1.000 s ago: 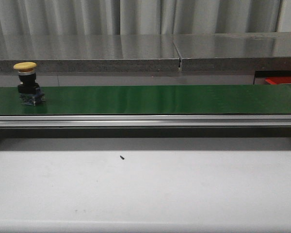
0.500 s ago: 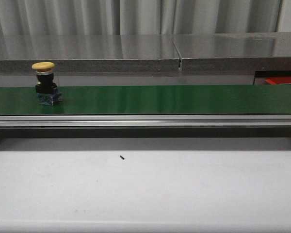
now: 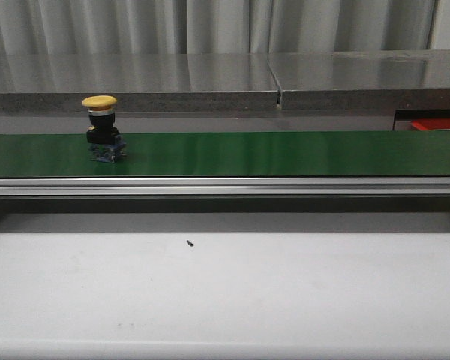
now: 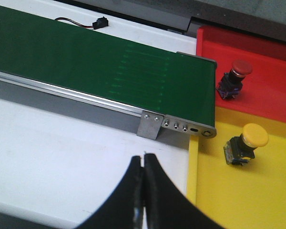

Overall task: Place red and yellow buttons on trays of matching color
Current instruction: 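Grasp the red button with the left gripper and set it on the belt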

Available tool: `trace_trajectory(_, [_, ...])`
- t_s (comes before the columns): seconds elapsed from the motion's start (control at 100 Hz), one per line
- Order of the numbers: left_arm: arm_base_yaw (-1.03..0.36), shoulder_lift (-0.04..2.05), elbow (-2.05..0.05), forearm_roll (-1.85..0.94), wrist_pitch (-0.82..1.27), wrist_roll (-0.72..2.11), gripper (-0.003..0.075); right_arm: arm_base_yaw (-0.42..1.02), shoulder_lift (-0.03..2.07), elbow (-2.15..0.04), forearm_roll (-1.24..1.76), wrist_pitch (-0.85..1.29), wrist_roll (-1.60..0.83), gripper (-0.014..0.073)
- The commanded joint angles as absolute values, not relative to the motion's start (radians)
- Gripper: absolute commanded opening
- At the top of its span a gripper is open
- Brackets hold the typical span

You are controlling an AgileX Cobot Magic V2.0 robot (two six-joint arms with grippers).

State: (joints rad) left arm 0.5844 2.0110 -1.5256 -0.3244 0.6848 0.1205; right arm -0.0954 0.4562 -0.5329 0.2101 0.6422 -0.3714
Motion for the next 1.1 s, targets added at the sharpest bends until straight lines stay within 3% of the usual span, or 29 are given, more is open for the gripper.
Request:
trace_trajectory(0.0, [0.573, 1.883, -1.556, -0.394, 0.655, 0.143, 0.006, -0.095, 0.46, -0.56, 0.214, 0.577, -0.371, -0.0098])
trace_trajectory(0.36, [0.395, 1.682, -1.556, -0.404, 0.723, 0.165, 0.006, -0.095, 0.46, -0.56, 0.214, 0.577, -0.371, -0.0098])
trace_trajectory(0.65, [0.225, 1.722, -1.554, -0.383, 0.759, 0.167, 0.0061, -0.095, 0.46, -0.56, 0.214, 0.577, -0.371, -0.0098])
trace_trajectory(0.9, [0.178, 1.806, -1.554, -0.343, 0.757, 0.167, 0.0068, -0.095, 0.46, -0.56, 0.214, 0.577, -0.371, -0.0098])
trace_trajectory(0.99, [0.178, 1.83, -1.554, -0.343, 0.77, 0.167, 0.0123, -0.095, 0.46, -0.56, 0.214, 0.577, -0.371, -0.0098])
trace_trajectory(1.09, [0.178, 1.833, -1.554, -0.343, 0.775, 0.167, 0.0301, -0.095, 0.46, -0.56, 0.214, 0.577, -0.371, -0.0098])
